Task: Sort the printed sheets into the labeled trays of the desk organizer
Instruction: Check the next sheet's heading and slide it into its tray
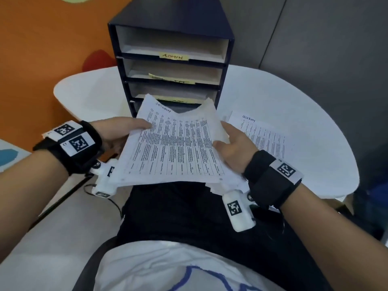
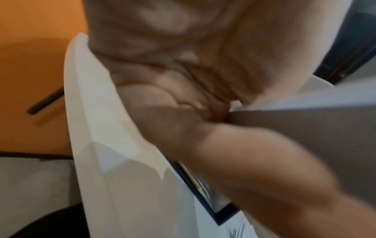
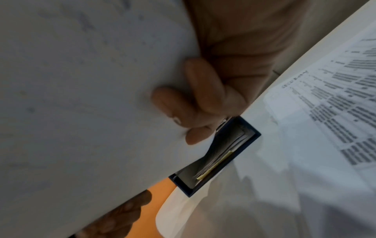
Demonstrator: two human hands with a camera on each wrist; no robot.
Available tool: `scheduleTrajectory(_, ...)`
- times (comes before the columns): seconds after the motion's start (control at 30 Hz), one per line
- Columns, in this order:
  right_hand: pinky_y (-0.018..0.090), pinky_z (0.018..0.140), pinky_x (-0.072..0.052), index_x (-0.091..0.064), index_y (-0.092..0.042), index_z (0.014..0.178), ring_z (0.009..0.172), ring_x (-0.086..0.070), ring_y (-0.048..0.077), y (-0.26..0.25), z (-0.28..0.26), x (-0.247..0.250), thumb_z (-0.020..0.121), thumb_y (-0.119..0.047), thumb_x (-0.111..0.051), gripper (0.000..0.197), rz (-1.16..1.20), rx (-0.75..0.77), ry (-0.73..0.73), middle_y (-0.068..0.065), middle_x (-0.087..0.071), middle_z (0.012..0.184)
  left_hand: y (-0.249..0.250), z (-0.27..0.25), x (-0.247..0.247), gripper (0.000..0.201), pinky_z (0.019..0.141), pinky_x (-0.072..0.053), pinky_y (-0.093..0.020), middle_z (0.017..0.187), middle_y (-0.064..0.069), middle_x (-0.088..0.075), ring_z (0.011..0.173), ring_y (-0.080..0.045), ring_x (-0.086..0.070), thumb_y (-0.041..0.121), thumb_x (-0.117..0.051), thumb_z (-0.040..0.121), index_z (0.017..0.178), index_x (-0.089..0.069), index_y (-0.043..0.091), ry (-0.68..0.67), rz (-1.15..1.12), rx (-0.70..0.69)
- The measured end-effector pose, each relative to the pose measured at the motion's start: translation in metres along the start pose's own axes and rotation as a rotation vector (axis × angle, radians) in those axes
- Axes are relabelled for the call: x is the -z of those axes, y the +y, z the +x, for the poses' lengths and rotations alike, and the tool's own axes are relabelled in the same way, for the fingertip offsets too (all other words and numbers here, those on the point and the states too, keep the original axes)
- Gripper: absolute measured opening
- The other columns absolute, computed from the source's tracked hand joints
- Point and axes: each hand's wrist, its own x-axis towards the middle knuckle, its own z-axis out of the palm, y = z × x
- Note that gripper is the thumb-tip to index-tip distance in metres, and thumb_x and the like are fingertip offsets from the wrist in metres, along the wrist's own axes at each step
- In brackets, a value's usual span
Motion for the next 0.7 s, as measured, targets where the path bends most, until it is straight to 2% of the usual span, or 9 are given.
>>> scheduleTrajectory(0.07, 0.014, 0.071, -0.045, -0.04, -0.022, 0.143, 0.1, -0.058, 0.017, -0.008, 0.0, -0.002, 0.098, -0.011, -0.047, 0.046, 0.062, 0.026, -0.002, -0.003, -0.06, 0.117, 0.002, -0.005, 0.011, 0.051, 0.064, -0.06, -0.034, 0.104, -0.016, -0.076, 0.078, -0.028, -0.075, 0.043, -0.072, 0.075, 0.112, -0.071, 0.009, -0.037, 0.042, -0.011)
scheduleTrajectory(0.17, 0.017, 0.083, -0.043, -0.04, -0.02, 0.144, 0.108, -0.055, 0.014, -0.016, 0.009, -0.002, 0.098, -0.011, -0.049, 0.048, 0.114, 0.055, 0.027, -0.006, -0.057, 0.122, 0.003, -0.007, 0.018, 0.055, 0.084, -0.058, -0.042, 0.111, -0.016, -0.074, 0.088, -0.027, -0.075, 0.039, -0.073, 0.071, 0.117, -0.07, 0.008, -0.03, -0.047, -0.027)
scheduleTrajectory(0.27, 0.024, 0.087, -0.045, -0.044, -0.021, 0.142, 0.105, -0.058, 0.017, -0.015, 0.019, 0.005, 0.097, -0.012, -0.052, 0.046, 0.149, 0.043, 0.068, -0.003, -0.06, 0.122, -0.002, 0.003, 0.024, 0.077, 0.109, -0.039, -0.045, 0.127, -0.015, -0.067, 0.119, -0.034, -0.06, 0.04, -0.088, 0.057, 0.123, -0.069, 0.008, -0.013, -0.151, -0.035)
scheduleTrajectory(0.3, 0.026, 0.087, -0.047, -0.045, -0.021, 0.141, 0.104, -0.06, 0.018, -0.013, 0.021, 0.007, 0.096, -0.012, -0.053, 0.046, 0.158, 0.039, 0.077, -0.002, -0.061, 0.121, -0.003, 0.006, 0.024, 0.072, 0.102, -0.044, -0.04, 0.125, -0.014, -0.067, 0.112, -0.033, -0.062, 0.042, -0.09, 0.053, 0.116, -0.074, 0.01, -0.039, -0.18, -0.041)
scheduleTrajectory(0.4, 0.026, 0.086, -0.05, -0.049, -0.02, 0.137, 0.101, -0.063, 0.017, -0.005, 0.028, 0.012, 0.096, -0.009, -0.054, 0.043, 0.221, 0.022, 0.095, 0.0, -0.065, 0.12, -0.002, 0.005, 0.023, 0.046, 0.054, -0.055, -0.023, 0.094, -0.01, -0.072, 0.066, -0.015, -0.07, 0.044, -0.088, 0.049, 0.086, -0.082, 0.016, -0.156, -0.19, -0.08)
scheduleTrajectory(0.47, 0.023, 0.083, -0.049, -0.05, -0.018, 0.136, 0.098, -0.063, 0.016, -0.002, 0.035, 0.011, 0.095, -0.007, -0.054, 0.042, 0.256, 0.022, 0.121, 0.001, -0.066, 0.117, -0.004, 0.007, 0.024, 0.066, 0.06, -0.062, -0.027, 0.102, -0.012, -0.076, 0.077, -0.02, -0.074, 0.046, -0.096, 0.038, 0.094, -0.082, 0.015, -0.216, -0.157, -0.069)
scheduleTrajectory(0.57, 0.029, 0.09, -0.05, -0.051, -0.018, 0.134, 0.101, -0.063, 0.018, -0.003, 0.05, 0.003, 0.095, -0.005, -0.053, 0.041, 0.284, 0.031, 0.162, 0.002, -0.065, 0.115, -0.009, 0.012, 0.026, 0.081, 0.089, -0.054, -0.037, 0.129, -0.02, -0.064, 0.117, -0.033, -0.055, 0.046, -0.096, 0.047, 0.116, -0.074, 0.01, -0.27, -0.032, -0.054)
scheduleTrajectory(0.63, 0.029, 0.09, -0.051, -0.051, -0.017, 0.133, 0.101, -0.064, 0.018, -0.007, 0.059, -0.002, 0.096, -0.005, -0.051, 0.04, 0.291, 0.024, 0.148, 0.001, -0.064, 0.114, -0.008, 0.015, 0.028, 0.078, 0.091, -0.052, -0.038, 0.13, -0.019, -0.063, 0.116, -0.034, -0.057, 0.042, -0.098, 0.045, 0.113, -0.075, 0.01, -0.255, -0.003, -0.032)
scheduleTrajectory(0.7, 0.028, 0.086, -0.052, -0.052, -0.017, 0.131, 0.098, -0.064, 0.018, -0.012, 0.067, -0.007, 0.097, -0.006, -0.05, 0.036, 0.267, 0.009, 0.127, -0.001, -0.064, 0.108, -0.006, 0.016, 0.029, 0.063, 0.08, -0.06, -0.03, 0.116, -0.017, -0.072, 0.098, -0.026, -0.073, 0.029, -0.098, 0.045, 0.1, -0.08, 0.007, -0.263, -0.072, 0.002)
